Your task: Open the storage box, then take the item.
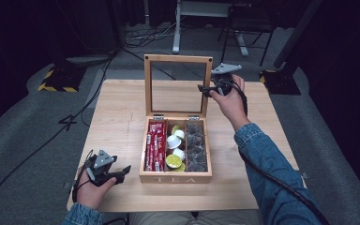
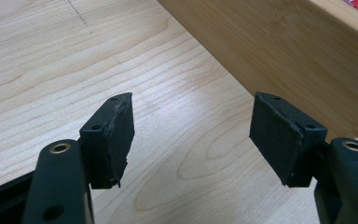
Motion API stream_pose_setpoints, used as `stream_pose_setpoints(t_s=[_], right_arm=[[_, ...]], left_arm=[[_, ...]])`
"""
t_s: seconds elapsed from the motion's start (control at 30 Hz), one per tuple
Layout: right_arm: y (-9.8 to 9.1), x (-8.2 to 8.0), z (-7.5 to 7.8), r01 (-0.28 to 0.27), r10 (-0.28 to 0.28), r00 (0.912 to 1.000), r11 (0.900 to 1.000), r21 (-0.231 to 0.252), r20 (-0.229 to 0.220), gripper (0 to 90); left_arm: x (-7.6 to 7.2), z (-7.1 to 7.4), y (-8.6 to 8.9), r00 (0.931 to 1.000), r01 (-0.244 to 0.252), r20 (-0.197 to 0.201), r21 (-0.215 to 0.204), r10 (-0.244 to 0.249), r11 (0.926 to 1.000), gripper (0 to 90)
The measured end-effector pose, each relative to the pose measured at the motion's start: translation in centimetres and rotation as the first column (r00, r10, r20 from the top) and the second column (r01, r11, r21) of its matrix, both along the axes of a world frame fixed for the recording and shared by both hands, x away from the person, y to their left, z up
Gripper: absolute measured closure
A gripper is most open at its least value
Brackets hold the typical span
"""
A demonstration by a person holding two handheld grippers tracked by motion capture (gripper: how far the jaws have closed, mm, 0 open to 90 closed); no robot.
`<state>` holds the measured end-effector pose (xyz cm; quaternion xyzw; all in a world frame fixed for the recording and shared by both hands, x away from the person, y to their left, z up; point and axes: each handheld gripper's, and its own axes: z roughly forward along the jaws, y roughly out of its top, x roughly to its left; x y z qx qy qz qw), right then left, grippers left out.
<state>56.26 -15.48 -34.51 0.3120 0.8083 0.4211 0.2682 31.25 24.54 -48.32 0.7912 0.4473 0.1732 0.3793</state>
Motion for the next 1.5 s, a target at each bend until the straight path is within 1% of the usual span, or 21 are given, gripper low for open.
stream_pose_setpoints(t_s=[0.2,0.23,0.3,0.37,0.4,0.5,0.63,0.67,0.7,0.77,0.8,0.9,0.93,1.03,1.13,1.17,1.2,1.3,1.33,1.43,1.5], right_arm=[[-1.7,-0.8,0.7,-0.005,0.005,1.0,0.9999,0.012,-0.003,30.6],[-2.5,-1.3,1.2,-0.003,0.003,0.9998,0.9994,0.033,-0.02,30.3],[-2.8,-1.5,1.4,-0.004,0.006,0.9994,0.9989,0.047,-0.033,30.0],[-3.8,-2.3,1.8,-0.029,0.037,0.9958,0.9945,0.101,-0.083,28.2],[-3.8,-2.3,1.8,-0.029,0.037,0.9958,0.9945,0.101,-0.083,28.2],[-4.5,-3.2,2.3,-0.081,0.1,0.9869,0.986,0.146,-0.127,26.0],[-5.2,-4.8,3.0,-0.148,0.183,0.9716,0.965,0.216,-0.15,28.2],[-5.3,-5.8,3.1,-0.174,0.211,0.9652,0.9601,0.219,-0.155,29.5],[-5.3,-5.8,3.1,-0.174,0.211,0.9652,0.9601,0.219,-0.155,29.5],[-5.2,-7.3,3.1,-0.214,0.245,0.9584,0.9564,0.199,-0.147,30.8],[-5.2,-7.3,3.1,-0.214,0.245,0.9584,0.9564,0.199,-0.147,30.8],[-4.9,-9.1,2.5,-0.225,0.256,0.9541,0.9557,0.19,-0.156,33.5],[-4.9,-9.1,2.5,-0.225,0.256,0.9541,0.9557,0.19,-0.156,33.5],[-4.5,-10.1,1.7,-0.243,0.281,0.9428,0.9472,0.21,-0.179,35.1],[-4.0,-11.0,0.9,-0.258,0.297,0.9349,0.9443,0.205,-0.194,39.3],[-3.7,-11.4,0.3,-0.271,0.307,0.9283,0.9445,0.186,-0.209,41.9],[-3.7,-11.4,0.3,-0.271,0.307,0.9283,0.9445,0.186,-0.209,41.9],[-3.0,-12.1,-0.9,-0.309,0.331,0.9134,0.9425,0.128,-0.236,48.0],[-3.0,-12.1,-0.9,-0.309,0.331,0.9134,0.9425,0.128,-0.236,48.0],[-2.2,-12.5,-2.2,-0.331,0.349,0.8996,0.9369,0.111,-0.262,51.1],[-2.0,-12.6,-2.5,-0.336,0.352,0.8974,0.936,0.104,-0.266,51.8]], left_arm=[[0.4,-0.1,-0.1,1.0,0.006,-0.004,0.009,-0.006,0.9999,30.7],[0.4,-0.1,-0.1,1.0,0.002,-0.008,-0.003,-0.002,1.0,30.6],[0.5,-0.2,-0.1,1.0,0.003,-0.006,-0.002,-0.003,1.0,30.6],[0.5,-0.2,-0.1,1.0,0.003,-0.008,0.002,-0.003,1.0,30.6],[0.5,-0.2,-0.1,1.0,0.003,-0.009,0.0,-0.003,1.0,30.6],[0.3,-0.1,-0.1,1.0,0.003,-0.009,-0.001,-0.003,1.0,30.7],[0.3,-0.1,-0.2,0.9999,0.006,-0.01,0.003,-0.006,1.0,30.7],[0.2,-0.1,-0.2,1.0,0.006,-0.007,0.006,-0.006,1.0,30.7],[0.2,-0.1,-0.2,1.0,0.006,-0.007,0.006,-0.006,1.0,30.7],[-0.2,-0.2,-0.1,0.9999,0.003,-0.012,0.006,-0.003,1.0,30.7],[-0.2,-0.2,-0.1,0.9999,0.003,-0.012,0.006,-0.003,1.0,30.7],[-0.7,-0.3,0.3,0.9999,-0.006,-0.016,0.013,0.006,0.9999,30.6],[-0.7,-0.3,0.3,0.9999,-0.006,-0.016,0.013,0.006,0.9999,30.4],[-0.9,-0.5,0.5,0.9997,-0.008,-0.024,0.034,0.009,0.9994,30.0],[-1.0,-0.8,0.5,0.9992,-0.01,-0.037,0.037,0.012,0.9993,29.5],[-1.0,-0.9,0.6,0.9991,-0.001,-0.042,0.04,0.003,0.9992,29.1],[-1.0,-0.9,0.6,0.9991,-0.001,-0.042,0.04,0.003,0.9992,29.0],[-1.0,-1.2,0.6,0.9984,0.009,-0.056,0.043,-0.007,0.999,29.0],[-1.0,-1.2,0.6,0.9984,0.009,-0.056,0.043,-0.007,0.999,29.0],[-0.7,-1.5,0.4,0.9979,0.018,-0.063,0.049,-0.015,0.9986,29.0],[-0.7,-1.5,0.4,0.9978,0.024,-0.064,0.056,-0.02,0.9981,28.9]])
